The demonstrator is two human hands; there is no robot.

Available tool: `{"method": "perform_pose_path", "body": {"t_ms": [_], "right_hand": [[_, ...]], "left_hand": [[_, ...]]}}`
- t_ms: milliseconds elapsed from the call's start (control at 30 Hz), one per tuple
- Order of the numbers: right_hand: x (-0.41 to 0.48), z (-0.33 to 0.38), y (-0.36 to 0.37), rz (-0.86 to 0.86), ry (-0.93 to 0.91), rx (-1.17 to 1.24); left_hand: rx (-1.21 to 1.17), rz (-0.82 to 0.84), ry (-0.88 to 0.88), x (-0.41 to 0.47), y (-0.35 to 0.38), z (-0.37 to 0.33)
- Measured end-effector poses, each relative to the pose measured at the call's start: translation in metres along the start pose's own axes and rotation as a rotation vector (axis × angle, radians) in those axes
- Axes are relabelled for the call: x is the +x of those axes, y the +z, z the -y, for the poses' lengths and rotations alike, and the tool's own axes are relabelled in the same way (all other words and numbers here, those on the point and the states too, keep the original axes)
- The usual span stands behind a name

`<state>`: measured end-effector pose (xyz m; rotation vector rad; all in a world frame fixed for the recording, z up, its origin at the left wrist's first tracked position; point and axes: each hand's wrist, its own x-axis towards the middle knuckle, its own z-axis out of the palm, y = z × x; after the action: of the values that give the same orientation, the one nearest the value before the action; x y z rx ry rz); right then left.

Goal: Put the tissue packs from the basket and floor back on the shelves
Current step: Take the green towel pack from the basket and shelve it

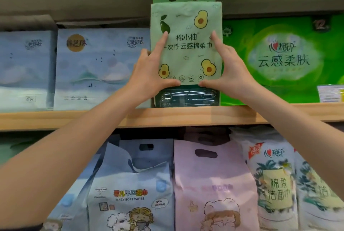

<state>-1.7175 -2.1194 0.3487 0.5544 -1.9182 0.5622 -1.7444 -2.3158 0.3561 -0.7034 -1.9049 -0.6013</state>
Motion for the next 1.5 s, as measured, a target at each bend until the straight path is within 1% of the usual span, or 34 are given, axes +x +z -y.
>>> {"method": "perform_pose_path", "body": {"t_ms": [133,400,700,1067,1500], "right_hand": [[0.009,0.000,-0.004,0.076,0.064,-0.034],[0.025,-0.003,0.001,0.179,0.134,-0.149],[0.044,-0.015,0.013,0.304,0.175,-0.267],[0.053,-0.021,0.022,0.372,0.216,-0.313],[0.051,-0.020,0.021,0.378,0.206,-0.323]], "left_hand": [[0.003,0.059,-0.032,0.009,0.003,0.003],[0.034,0.162,-0.087,0.028,0.008,0.013],[0.048,0.216,-0.151,0.041,0.022,0.023],[0.085,0.287,-0.177,0.053,0.032,0.030],[0.059,0.297,-0.177,0.052,0.034,0.030]]}}
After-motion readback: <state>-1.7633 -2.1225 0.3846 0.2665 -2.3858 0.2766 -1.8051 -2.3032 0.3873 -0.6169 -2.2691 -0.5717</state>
